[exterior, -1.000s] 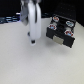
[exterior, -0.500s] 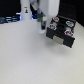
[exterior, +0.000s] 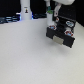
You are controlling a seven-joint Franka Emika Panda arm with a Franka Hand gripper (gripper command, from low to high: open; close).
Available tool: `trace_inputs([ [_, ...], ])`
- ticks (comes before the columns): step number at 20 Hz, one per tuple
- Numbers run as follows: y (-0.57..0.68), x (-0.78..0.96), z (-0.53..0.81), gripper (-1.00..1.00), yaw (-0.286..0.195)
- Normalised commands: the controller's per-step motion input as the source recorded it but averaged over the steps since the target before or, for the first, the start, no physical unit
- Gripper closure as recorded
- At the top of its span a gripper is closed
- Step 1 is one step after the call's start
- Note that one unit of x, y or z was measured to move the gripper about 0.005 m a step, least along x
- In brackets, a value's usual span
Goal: Open the kcup holder, insert the kcup into the holder, and close the kcup holder
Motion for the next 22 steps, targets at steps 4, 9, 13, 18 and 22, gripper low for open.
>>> trace_inputs([
  [4, 0.66, 0.08, 0.14, 1.00, 0.028],
  [9, 0.61, 0.03, 0.04, 1.00, 0.051],
  [13, 0.56, 0.01, 0.02, 1.00, 0.074],
  [18, 0.42, 0.03, -0.04, 1.00, 0.101],
  [22, 0.31, 0.06, -0.08, 1.00, 0.094],
])
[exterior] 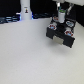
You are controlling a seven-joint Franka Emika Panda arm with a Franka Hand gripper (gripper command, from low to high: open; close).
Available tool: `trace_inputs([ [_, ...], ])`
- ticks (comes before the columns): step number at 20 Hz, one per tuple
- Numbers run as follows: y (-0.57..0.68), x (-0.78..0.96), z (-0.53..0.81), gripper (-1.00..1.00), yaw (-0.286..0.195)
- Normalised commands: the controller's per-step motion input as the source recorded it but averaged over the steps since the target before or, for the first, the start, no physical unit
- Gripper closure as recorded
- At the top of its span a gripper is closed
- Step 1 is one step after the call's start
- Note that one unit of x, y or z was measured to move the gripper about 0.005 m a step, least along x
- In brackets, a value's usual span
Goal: Open the kcup holder, insert the kcup into the holder, and close the kcup holder
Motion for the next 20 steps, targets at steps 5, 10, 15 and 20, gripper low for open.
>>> trace_inputs([
  [5, 0.16, 0.11, -0.16, 1.00, 0.064],
  [10, -0.01, 0.04, -0.16, 1.00, 0.007],
  [15, 0.01, 0.09, -0.15, 1.00, 0.000],
  [20, 0.06, 0.02, -0.20, 1.00, 0.034],
])
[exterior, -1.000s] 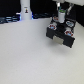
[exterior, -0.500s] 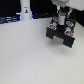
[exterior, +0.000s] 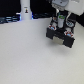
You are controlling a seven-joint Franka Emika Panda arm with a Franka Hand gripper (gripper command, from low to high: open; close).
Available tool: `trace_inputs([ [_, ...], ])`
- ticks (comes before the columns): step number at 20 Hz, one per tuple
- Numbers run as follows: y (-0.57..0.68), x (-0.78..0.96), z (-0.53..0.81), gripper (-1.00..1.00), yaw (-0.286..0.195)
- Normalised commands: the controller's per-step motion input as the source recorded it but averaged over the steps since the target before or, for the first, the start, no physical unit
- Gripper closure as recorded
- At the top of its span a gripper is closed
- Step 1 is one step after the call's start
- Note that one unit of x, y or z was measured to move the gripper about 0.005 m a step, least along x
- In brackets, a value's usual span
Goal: Open the kcup holder, insert the kcup into the holder, and close the kcup holder
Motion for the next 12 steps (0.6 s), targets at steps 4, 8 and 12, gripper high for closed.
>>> trace_inputs([
  [4, 0.12, 0.03, -0.20, 1.00, 0.033],
  [8, 0.09, 0.05, -0.23, 1.00, 0.016],
  [12, 0.11, 0.09, -0.19, 1.00, 0.013],
])
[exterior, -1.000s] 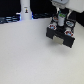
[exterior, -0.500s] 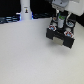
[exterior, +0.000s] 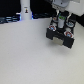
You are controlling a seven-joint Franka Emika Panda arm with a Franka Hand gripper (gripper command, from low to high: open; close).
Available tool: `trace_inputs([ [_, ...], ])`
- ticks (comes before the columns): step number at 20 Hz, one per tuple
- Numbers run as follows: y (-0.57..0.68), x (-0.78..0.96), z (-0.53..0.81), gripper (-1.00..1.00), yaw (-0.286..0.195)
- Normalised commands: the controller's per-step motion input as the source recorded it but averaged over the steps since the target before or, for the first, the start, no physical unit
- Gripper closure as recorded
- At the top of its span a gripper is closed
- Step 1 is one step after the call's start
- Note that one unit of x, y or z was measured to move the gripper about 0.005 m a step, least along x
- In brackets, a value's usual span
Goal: Open the kcup holder, insert the kcup into the holder, and close the kcup holder
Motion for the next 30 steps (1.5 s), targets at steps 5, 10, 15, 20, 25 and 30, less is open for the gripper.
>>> trace_inputs([
  [5, 0.06, 0.14, 0.24, 1.00, -0.001],
  [10, 0.06, 0.23, 0.38, 1.00, -0.003],
  [15, 0.01, 0.06, -0.12, 1.00, 0.003],
  [20, -0.03, 0.01, -0.21, 1.00, -0.001],
  [25, 0.04, 0.04, -0.21, 1.00, 0.011],
  [30, 0.09, 0.05, -0.14, 1.00, 0.025],
])
